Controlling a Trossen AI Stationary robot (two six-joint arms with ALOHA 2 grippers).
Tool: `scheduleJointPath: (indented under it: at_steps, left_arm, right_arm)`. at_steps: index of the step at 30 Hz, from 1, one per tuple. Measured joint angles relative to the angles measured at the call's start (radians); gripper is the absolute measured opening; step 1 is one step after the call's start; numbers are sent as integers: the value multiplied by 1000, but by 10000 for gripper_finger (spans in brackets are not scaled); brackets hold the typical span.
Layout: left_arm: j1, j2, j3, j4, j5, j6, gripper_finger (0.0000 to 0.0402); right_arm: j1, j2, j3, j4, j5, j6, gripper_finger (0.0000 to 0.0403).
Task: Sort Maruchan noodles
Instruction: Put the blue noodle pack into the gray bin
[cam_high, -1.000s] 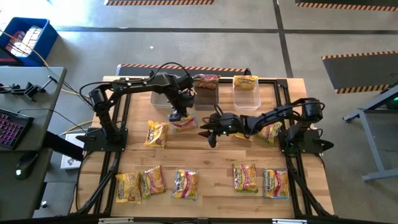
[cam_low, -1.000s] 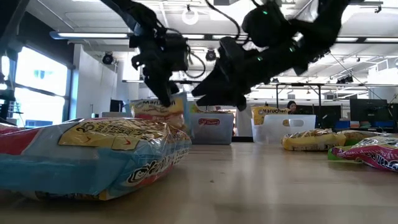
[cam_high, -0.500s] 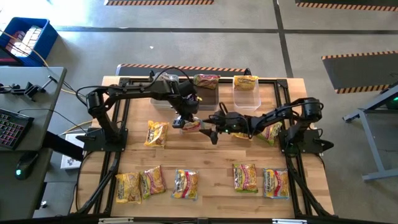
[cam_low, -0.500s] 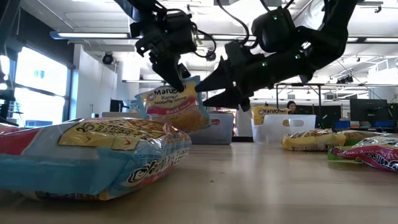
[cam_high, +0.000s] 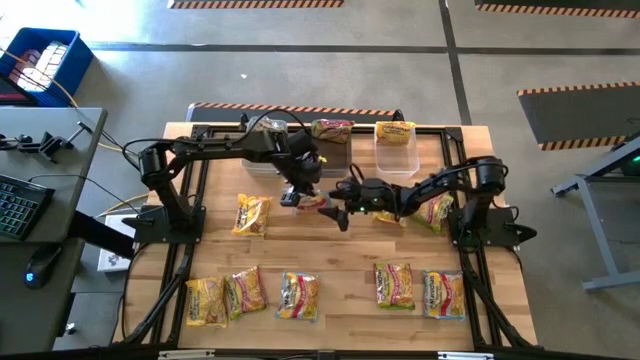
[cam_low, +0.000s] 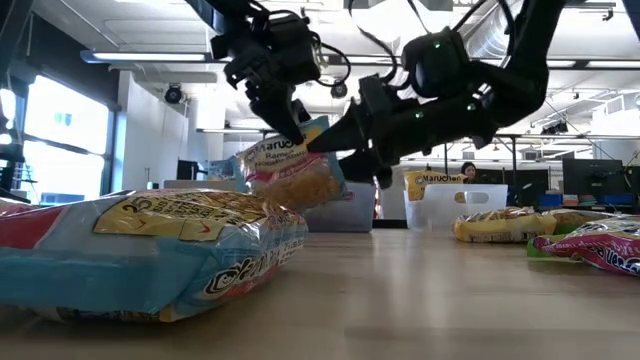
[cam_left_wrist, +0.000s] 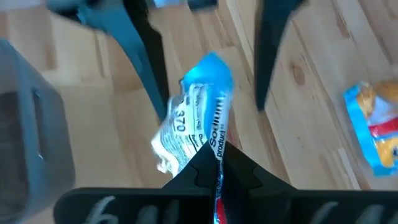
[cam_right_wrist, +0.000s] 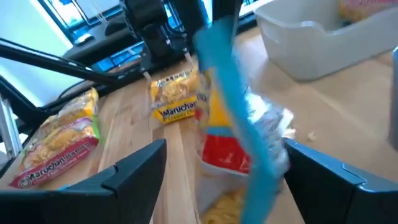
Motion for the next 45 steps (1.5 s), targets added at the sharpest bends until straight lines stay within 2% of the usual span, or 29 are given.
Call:
scheduleJointPath:
  at_steps: [5, 8, 11, 18, 22, 31, 34, 36, 45]
  left_arm:
    - [0, 0, 0, 42, 1, -31, 0]
    - [2, 0, 0, 42, 0, -37, 0]
    - [3, -2, 0, 41, 3, -44, 0]
    - [8, -37, 0, 38, 4, -53, 5]
    - [8, -81, 0, 16, 3, -44, 29]
    - [8, -195, 1, -82, -5, -141, 117]
    - [8, -215, 1, -117, -37, -164, 140]
    - [8, -214, 1, -130, -66, -178, 153]
    - [-15, -186, 0, -161, -57, -192, 184]
  right_arm:
    - [0, 74, 55, 1, 16, 24, 298]
    - [1, 102, 81, 0, 42, 27, 281]
    - [0, 106, 88, 1, 56, 36, 245]
    - [1, 106, 90, 26, 52, 8, 127]
    - [1, 106, 90, 51, 23, -34, 91]
    - [1, 106, 90, 101, -5, -94, 88]
    - [2, 106, 90, 111, -9, -109, 88]
    - [3, 106, 90, 121, -18, -122, 88]
    - [10, 106, 90, 153, -27, -170, 88]
